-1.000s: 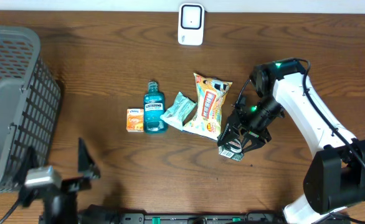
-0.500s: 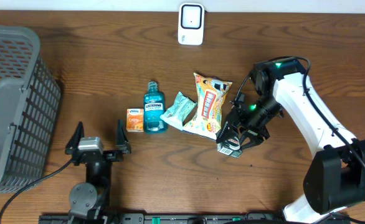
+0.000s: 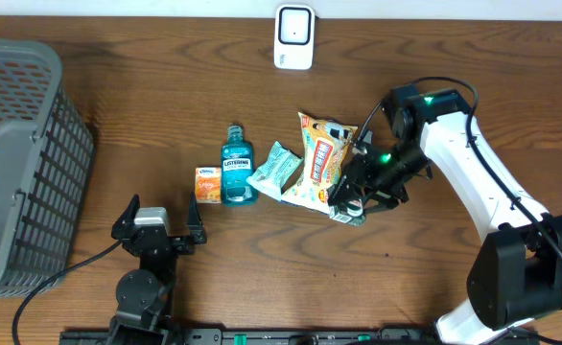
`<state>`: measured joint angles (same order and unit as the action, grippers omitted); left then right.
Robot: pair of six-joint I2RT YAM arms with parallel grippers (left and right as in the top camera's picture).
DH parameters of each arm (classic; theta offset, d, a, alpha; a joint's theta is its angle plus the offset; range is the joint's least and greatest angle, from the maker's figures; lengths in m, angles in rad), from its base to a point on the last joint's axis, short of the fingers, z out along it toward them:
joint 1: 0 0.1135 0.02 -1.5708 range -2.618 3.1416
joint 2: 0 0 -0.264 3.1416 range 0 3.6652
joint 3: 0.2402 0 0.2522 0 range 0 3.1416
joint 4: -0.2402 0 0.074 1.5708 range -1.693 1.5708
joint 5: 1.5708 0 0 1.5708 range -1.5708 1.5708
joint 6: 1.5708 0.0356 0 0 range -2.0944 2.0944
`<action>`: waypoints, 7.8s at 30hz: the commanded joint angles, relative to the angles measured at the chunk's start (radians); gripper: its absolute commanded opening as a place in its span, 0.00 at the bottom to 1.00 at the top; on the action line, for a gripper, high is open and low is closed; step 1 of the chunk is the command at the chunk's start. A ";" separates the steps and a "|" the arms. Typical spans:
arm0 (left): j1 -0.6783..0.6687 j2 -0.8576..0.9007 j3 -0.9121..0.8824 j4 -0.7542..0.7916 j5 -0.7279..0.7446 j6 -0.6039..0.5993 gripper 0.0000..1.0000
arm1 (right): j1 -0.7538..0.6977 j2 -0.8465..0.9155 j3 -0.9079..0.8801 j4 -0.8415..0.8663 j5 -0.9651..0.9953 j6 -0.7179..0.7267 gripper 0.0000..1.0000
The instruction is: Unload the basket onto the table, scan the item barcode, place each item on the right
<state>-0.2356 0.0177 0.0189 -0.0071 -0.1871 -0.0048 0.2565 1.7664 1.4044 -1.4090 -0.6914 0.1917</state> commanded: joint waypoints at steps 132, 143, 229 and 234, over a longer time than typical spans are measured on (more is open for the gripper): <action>0.004 0.002 -0.015 -0.046 -0.003 -0.016 0.98 | -0.088 0.255 0.595 0.132 0.560 0.357 0.99; 0.004 0.002 -0.015 -0.046 -0.003 -0.016 0.98 | 0.333 0.406 0.595 0.063 0.932 0.543 0.99; 0.004 0.002 -0.015 -0.046 -0.003 -0.016 0.98 | 0.159 0.428 0.656 -0.290 -0.687 -0.068 0.10; 0.004 0.002 -0.015 -0.046 -0.003 -0.016 0.98 | 0.129 0.428 0.656 -0.169 -0.581 -0.045 0.08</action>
<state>-0.2356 0.0227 0.0254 -0.0196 -0.1852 -0.0078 0.4038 2.2055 2.0521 -1.6573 -1.3613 0.0528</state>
